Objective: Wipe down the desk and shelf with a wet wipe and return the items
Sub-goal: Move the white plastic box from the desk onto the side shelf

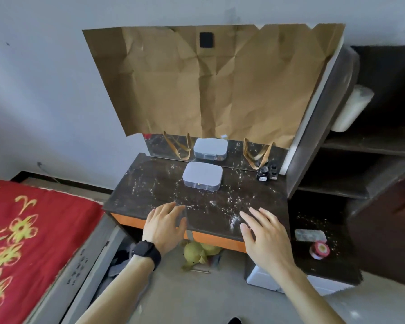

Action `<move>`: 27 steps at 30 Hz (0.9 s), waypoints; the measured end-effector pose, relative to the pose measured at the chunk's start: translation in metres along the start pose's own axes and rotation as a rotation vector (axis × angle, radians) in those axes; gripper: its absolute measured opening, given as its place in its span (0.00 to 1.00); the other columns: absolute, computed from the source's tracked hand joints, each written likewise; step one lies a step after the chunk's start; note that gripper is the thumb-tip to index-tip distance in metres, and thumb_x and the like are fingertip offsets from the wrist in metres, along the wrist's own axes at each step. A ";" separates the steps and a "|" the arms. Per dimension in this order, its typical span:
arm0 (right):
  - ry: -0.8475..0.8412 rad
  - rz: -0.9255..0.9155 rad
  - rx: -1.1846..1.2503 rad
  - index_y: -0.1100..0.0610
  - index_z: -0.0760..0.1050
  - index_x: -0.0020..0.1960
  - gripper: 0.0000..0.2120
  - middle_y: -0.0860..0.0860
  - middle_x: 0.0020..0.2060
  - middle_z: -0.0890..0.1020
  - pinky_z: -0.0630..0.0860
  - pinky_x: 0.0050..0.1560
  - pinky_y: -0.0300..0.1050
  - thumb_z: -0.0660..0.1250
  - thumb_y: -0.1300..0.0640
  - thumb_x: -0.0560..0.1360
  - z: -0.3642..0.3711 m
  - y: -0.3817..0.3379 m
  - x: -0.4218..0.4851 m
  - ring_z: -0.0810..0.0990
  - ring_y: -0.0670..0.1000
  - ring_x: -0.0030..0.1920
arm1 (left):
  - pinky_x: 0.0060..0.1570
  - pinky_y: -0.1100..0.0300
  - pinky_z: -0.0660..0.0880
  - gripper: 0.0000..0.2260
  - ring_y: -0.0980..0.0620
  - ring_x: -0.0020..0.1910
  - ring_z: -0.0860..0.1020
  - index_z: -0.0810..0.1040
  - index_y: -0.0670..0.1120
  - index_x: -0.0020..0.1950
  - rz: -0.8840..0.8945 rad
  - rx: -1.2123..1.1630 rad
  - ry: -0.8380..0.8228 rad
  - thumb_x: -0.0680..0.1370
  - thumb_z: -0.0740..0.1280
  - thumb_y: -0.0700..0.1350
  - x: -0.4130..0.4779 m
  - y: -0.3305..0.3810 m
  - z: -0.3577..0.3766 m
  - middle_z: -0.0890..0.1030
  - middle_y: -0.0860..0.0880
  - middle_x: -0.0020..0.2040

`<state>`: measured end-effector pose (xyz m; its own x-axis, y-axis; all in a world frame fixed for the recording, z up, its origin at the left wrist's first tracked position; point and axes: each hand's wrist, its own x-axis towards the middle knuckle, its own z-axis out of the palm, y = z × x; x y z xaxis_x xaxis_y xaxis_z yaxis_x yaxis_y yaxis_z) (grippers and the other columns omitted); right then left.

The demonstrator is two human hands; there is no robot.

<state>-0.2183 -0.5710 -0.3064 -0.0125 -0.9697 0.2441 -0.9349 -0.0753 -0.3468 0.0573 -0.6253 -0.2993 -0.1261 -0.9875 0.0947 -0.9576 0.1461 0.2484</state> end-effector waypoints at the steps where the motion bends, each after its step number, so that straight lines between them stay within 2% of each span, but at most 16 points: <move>1: -0.045 0.005 -0.001 0.47 0.80 0.62 0.19 0.48 0.62 0.81 0.77 0.61 0.53 0.56 0.45 0.79 0.008 0.004 0.011 0.75 0.54 0.67 | 0.66 0.50 0.68 0.17 0.46 0.67 0.73 0.76 0.55 0.66 -0.027 -0.011 -0.034 0.78 0.63 0.54 0.012 -0.002 0.006 0.77 0.51 0.67; 6: -0.217 0.067 -0.035 0.48 0.82 0.60 0.22 0.49 0.60 0.83 0.79 0.59 0.53 0.54 0.43 0.77 0.057 0.033 0.055 0.79 0.55 0.63 | 0.68 0.53 0.66 0.19 0.49 0.70 0.68 0.73 0.56 0.70 -0.223 -0.146 -0.210 0.79 0.60 0.58 0.065 -0.004 0.048 0.72 0.53 0.70; 9: -0.347 0.138 -0.077 0.48 0.82 0.61 0.26 0.50 0.61 0.82 0.77 0.61 0.52 0.51 0.41 0.75 0.095 0.056 0.077 0.78 0.56 0.64 | 0.66 0.54 0.68 0.21 0.47 0.69 0.69 0.72 0.55 0.70 -0.365 -0.304 -0.337 0.79 0.62 0.58 0.098 -0.007 0.079 0.72 0.50 0.69; 12: -0.497 0.231 -0.104 0.48 0.70 0.73 0.30 0.51 0.74 0.70 0.64 0.73 0.50 0.45 0.40 0.78 0.124 0.076 0.102 0.66 0.54 0.75 | 0.66 0.55 0.68 0.26 0.47 0.65 0.72 0.68 0.51 0.73 -0.546 -0.527 -0.398 0.77 0.65 0.58 0.133 -0.009 0.103 0.70 0.46 0.70; 14: -0.617 0.307 -0.108 0.48 0.59 0.79 0.27 0.50 0.79 0.59 0.56 0.76 0.48 0.48 0.42 0.82 0.135 0.085 0.124 0.56 0.53 0.79 | 0.66 0.55 0.68 0.30 0.47 0.64 0.72 0.64 0.49 0.75 -0.655 -0.651 -0.409 0.77 0.67 0.58 0.160 -0.013 0.114 0.66 0.45 0.72; 17: -0.693 0.410 -0.088 0.51 0.53 0.80 0.28 0.51 0.81 0.52 0.56 0.77 0.50 0.50 0.43 0.83 0.144 0.087 0.158 0.53 0.54 0.79 | 0.71 0.48 0.65 0.36 0.43 0.71 0.67 0.57 0.49 0.78 -0.737 -0.699 -0.388 0.75 0.68 0.60 0.201 -0.026 0.130 0.60 0.44 0.76; 20: -0.645 0.539 0.060 0.54 0.56 0.79 0.28 0.52 0.78 0.61 0.60 0.75 0.51 0.53 0.45 0.82 0.155 0.078 0.194 0.60 0.55 0.77 | 0.71 0.48 0.64 0.37 0.43 0.73 0.65 0.57 0.47 0.79 -0.771 -0.715 -0.342 0.75 0.69 0.58 0.246 -0.040 0.140 0.61 0.43 0.76; 22: -0.565 0.642 0.191 0.55 0.62 0.77 0.26 0.52 0.74 0.69 0.64 0.73 0.52 0.56 0.46 0.82 0.166 0.070 0.216 0.67 0.55 0.73 | 0.70 0.49 0.65 0.35 0.44 0.71 0.68 0.60 0.46 0.77 -0.749 -0.709 -0.352 0.76 0.69 0.58 0.271 -0.050 0.146 0.66 0.44 0.74; 25: -0.578 0.798 0.405 0.54 0.68 0.74 0.23 0.50 0.71 0.74 0.67 0.70 0.49 0.56 0.46 0.82 0.180 0.054 0.245 0.72 0.52 0.70 | 0.59 0.53 0.71 0.24 0.45 0.61 0.76 0.72 0.47 0.69 -0.691 -0.697 -0.410 0.77 0.67 0.57 0.296 -0.061 0.154 0.78 0.48 0.63; 27: -0.625 0.871 0.537 0.53 0.70 0.73 0.22 0.48 0.71 0.74 0.66 0.72 0.49 0.56 0.46 0.82 0.188 0.040 0.257 0.73 0.52 0.70 | 0.54 0.55 0.72 0.18 0.46 0.56 0.78 0.76 0.49 0.64 -0.669 -0.707 -0.426 0.78 0.67 0.55 0.302 -0.065 0.157 0.81 0.50 0.57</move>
<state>-0.1920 -0.8675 -0.4281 -0.2542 -0.6769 -0.6907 -0.4286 0.7191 -0.5470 0.0411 -0.9428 -0.4379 0.1593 -0.7990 -0.5798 -0.5144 -0.5684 0.6421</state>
